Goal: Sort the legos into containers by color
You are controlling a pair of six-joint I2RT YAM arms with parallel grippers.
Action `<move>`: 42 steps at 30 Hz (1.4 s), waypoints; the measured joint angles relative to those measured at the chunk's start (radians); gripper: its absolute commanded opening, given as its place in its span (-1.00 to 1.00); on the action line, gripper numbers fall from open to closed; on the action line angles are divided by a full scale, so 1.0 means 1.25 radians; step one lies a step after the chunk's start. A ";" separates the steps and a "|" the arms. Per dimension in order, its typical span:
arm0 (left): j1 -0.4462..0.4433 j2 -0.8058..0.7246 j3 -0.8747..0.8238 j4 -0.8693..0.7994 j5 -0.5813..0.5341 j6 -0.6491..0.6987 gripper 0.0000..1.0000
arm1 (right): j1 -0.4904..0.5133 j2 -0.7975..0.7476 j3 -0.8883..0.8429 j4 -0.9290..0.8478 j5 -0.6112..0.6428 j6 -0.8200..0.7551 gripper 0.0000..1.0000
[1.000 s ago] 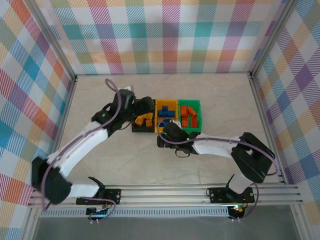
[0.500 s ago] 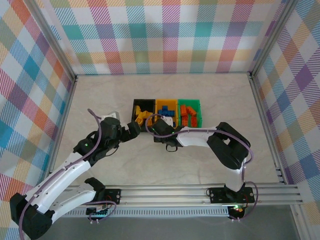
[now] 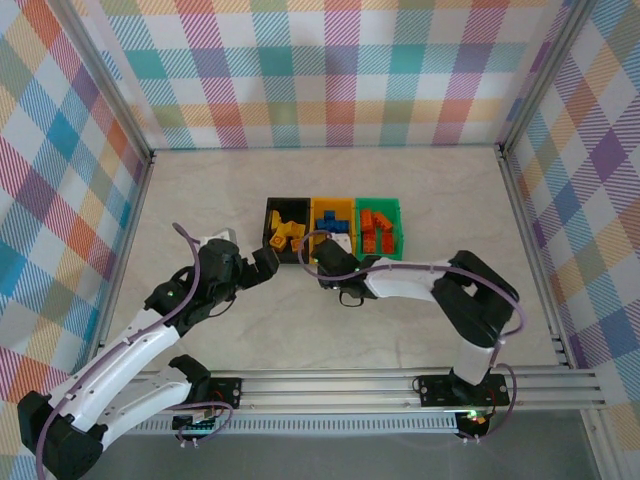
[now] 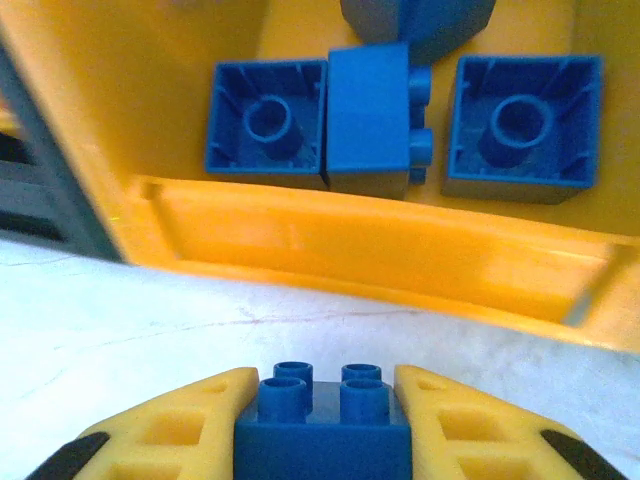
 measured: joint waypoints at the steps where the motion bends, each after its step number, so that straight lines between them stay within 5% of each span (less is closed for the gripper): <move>1: 0.000 -0.005 0.000 -0.003 0.000 0.000 1.00 | 0.000 -0.028 -0.002 -0.004 -0.002 -0.008 -0.43; 9: 0.000 -0.045 0.000 -0.020 -0.028 0.004 1.00 | -0.061 -0.069 0.119 -0.031 -0.030 -0.061 -0.30; 13: 0.000 -0.045 0.000 -0.038 -0.060 0.009 1.00 | -0.134 0.032 0.235 -0.054 -0.059 -0.089 0.42; 19: 0.000 -0.046 0.004 -0.049 -0.112 0.023 1.00 | -0.171 0.048 0.259 -0.068 -0.075 -0.132 0.71; 26: 0.000 -0.067 -0.033 0.050 -0.215 0.020 1.00 | -0.159 -0.246 0.069 -0.009 -0.083 -0.160 0.95; 30: 0.009 -0.025 -0.063 0.172 -0.312 0.117 1.00 | -0.159 -0.400 -0.042 0.034 -0.062 -0.157 0.99; 35: 0.115 0.126 -0.064 0.345 -0.387 0.293 1.00 | -0.159 -0.492 -0.135 -0.013 -0.001 -0.128 0.99; 42: 0.304 0.343 -0.106 0.541 -0.364 0.462 1.00 | -0.159 -0.584 -0.190 -0.089 0.115 -0.103 0.99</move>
